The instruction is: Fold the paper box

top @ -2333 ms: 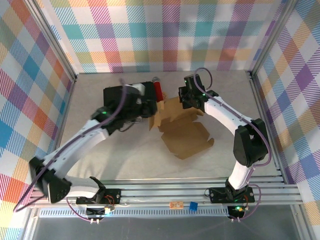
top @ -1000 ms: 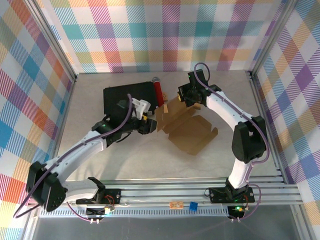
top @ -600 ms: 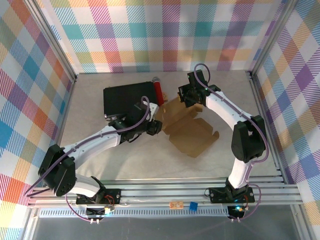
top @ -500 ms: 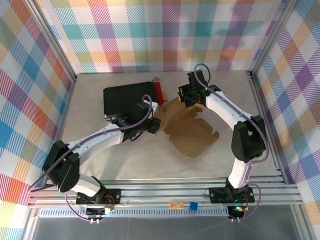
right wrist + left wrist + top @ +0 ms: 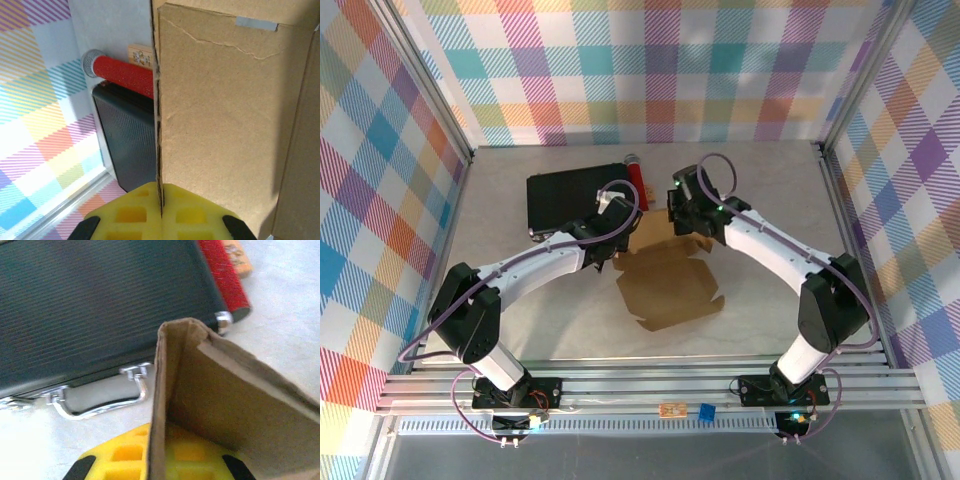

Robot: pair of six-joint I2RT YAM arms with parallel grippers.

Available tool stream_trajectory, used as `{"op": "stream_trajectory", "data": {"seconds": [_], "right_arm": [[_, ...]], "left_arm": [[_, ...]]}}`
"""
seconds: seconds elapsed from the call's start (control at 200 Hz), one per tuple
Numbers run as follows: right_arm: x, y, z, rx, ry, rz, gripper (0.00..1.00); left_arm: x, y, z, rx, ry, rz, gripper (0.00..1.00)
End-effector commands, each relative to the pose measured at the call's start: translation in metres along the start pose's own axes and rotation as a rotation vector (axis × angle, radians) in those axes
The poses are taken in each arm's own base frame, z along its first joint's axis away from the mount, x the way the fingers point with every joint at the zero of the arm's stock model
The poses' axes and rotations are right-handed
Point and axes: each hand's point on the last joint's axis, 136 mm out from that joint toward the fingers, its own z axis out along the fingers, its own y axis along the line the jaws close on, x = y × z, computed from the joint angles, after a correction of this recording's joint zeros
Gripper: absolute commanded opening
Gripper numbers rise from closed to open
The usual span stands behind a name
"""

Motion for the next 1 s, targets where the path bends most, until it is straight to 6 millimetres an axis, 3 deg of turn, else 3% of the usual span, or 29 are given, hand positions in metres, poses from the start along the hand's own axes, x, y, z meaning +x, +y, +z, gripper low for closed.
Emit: {"op": "stream_trajectory", "data": {"seconds": [0.0, 0.09, 0.215, 0.31, 0.38, 0.495, 0.615, 0.795, 0.895, 0.995], "right_arm": [[0.006, -0.005, 0.003, -0.076, -0.062, 0.097, 0.00], [0.007, -0.008, 0.011, -0.110, -0.061, 0.077, 0.00], [0.005, -0.002, 0.020, -0.229, -0.046, 0.017, 0.00], [0.005, 0.007, 0.023, -0.361, -0.027, -0.066, 0.00], [0.006, 0.013, 0.026, -0.428, -0.003, -0.105, 0.00], [0.010, 0.031, 0.029, -0.535, 0.081, -0.175, 0.00], [0.016, 0.048, 0.032, -0.666, 0.168, -0.226, 0.00], [0.025, 0.053, 0.044, -0.757, 0.299, -0.263, 0.00], [0.019, 0.042, 0.048, -0.723, 0.301, -0.264, 0.00], [0.014, 0.036, 0.051, -0.687, 0.305, -0.270, 0.00]], "left_arm": [[-0.003, 0.012, 0.009, -0.093, -0.056, -0.072, 0.00], [0.002, 0.003, 0.015, -0.028, -0.061, -0.131, 0.00], [-0.007, -0.013, -0.001, 0.144, -0.111, -0.236, 0.45], [-0.020, -0.016, -0.027, 0.284, -0.139, -0.305, 0.62], [-0.027, -0.011, -0.049, 0.360, -0.149, -0.334, 0.66], [-0.033, 0.008, -0.075, 0.430, -0.158, -0.399, 0.67], [-0.032, 0.027, -0.080, 0.490, -0.131, -0.495, 0.69], [-0.024, 0.033, -0.054, 0.586, -0.006, -0.530, 0.61], [-0.016, 0.037, -0.039, 0.600, 0.012, -0.454, 0.48], [-0.006, 0.028, -0.029, 0.643, 0.028, -0.326, 0.37]]}}
